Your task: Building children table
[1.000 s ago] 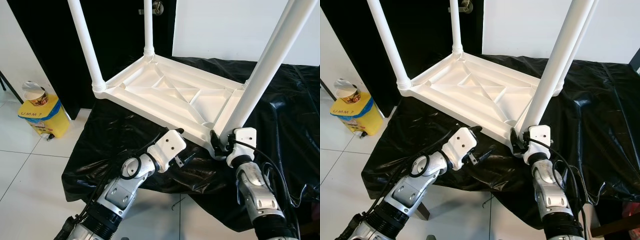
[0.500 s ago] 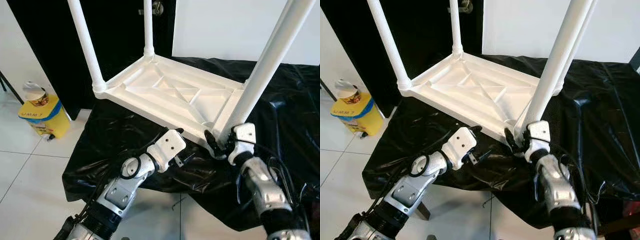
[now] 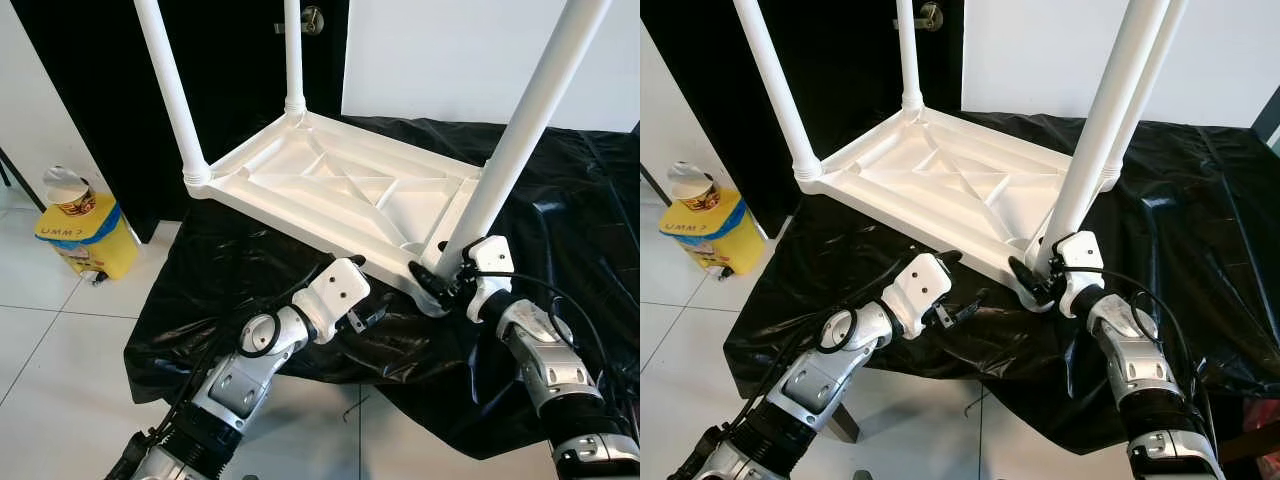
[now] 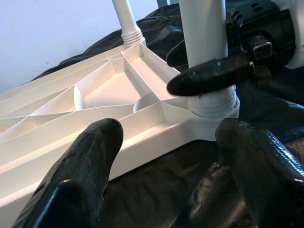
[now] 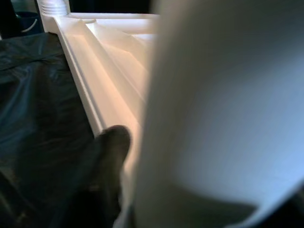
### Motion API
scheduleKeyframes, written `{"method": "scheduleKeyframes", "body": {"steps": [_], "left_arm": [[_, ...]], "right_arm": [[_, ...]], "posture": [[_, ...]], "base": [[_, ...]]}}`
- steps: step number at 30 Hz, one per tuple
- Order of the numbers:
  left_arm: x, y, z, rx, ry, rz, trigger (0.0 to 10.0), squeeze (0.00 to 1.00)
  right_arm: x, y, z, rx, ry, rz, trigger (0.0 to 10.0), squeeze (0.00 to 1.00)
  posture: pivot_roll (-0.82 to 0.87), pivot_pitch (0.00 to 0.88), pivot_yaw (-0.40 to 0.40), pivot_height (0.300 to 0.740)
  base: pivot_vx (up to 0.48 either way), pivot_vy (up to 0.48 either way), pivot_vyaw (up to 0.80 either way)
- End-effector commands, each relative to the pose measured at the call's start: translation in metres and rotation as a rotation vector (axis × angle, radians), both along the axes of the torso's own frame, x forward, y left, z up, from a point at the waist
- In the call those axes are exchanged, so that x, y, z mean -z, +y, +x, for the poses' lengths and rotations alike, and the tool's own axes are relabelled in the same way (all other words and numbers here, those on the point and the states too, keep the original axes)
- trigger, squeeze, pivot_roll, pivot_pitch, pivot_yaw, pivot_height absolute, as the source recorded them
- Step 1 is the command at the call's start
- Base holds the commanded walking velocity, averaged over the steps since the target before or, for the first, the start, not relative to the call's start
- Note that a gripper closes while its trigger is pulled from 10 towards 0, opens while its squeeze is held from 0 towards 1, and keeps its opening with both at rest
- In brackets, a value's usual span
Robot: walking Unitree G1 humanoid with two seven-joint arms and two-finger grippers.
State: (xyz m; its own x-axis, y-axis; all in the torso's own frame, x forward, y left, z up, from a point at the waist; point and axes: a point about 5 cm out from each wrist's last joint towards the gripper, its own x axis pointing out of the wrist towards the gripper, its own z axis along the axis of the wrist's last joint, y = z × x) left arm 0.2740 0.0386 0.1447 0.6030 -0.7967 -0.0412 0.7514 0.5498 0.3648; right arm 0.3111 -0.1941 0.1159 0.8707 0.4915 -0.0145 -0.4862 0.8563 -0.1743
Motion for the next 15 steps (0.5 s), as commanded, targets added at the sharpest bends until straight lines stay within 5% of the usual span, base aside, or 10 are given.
{"method": "scheduleKeyframes", "body": {"steps": [1,10,11,13,15], "left_arm": [[0.0005,-0.0002,0.0013,0.032,0.007,0.022,10.0,0.00],[0.0012,-0.0011,-0.0001,0.036,0.011,0.020,10.0,0.00],[0.0009,-0.0015,0.0003,0.039,0.012,0.019,10.0,0.00],[0.0009,-0.0015,0.0003,0.039,0.012,0.019,10.0,0.00],[0.0004,-0.0024,0.0009,0.046,0.012,0.018,10.0,0.00]], "right_arm": [[0.0072,0.0019,-0.0010,-0.015,0.033,-0.029,0.0,0.00],[0.0140,-0.0053,-0.0061,0.023,0.057,0.006,0.0,0.00],[0.0150,-0.0056,-0.0068,0.085,0.055,0.020,10.0,0.00],[0.0150,-0.0056,-0.0068,0.085,0.055,0.020,10.0,0.00],[0.0171,-0.0057,-0.0076,0.208,0.042,0.019,10.0,0.00]], "posture": [[0.02,0.007,-0.045,0.740],[0.01,0.012,-0.038,0.740],[0.00,0.014,-0.032,0.740],[0.00,0.014,-0.032,0.740],[-0.01,0.016,-0.023,0.740]], "base": [[0.000,0.000,0.00],[0.000,0.000,0.00],[0.000,0.000,0.00],[0.000,0.000,0.00],[0.000,0.000,0.00]]}}
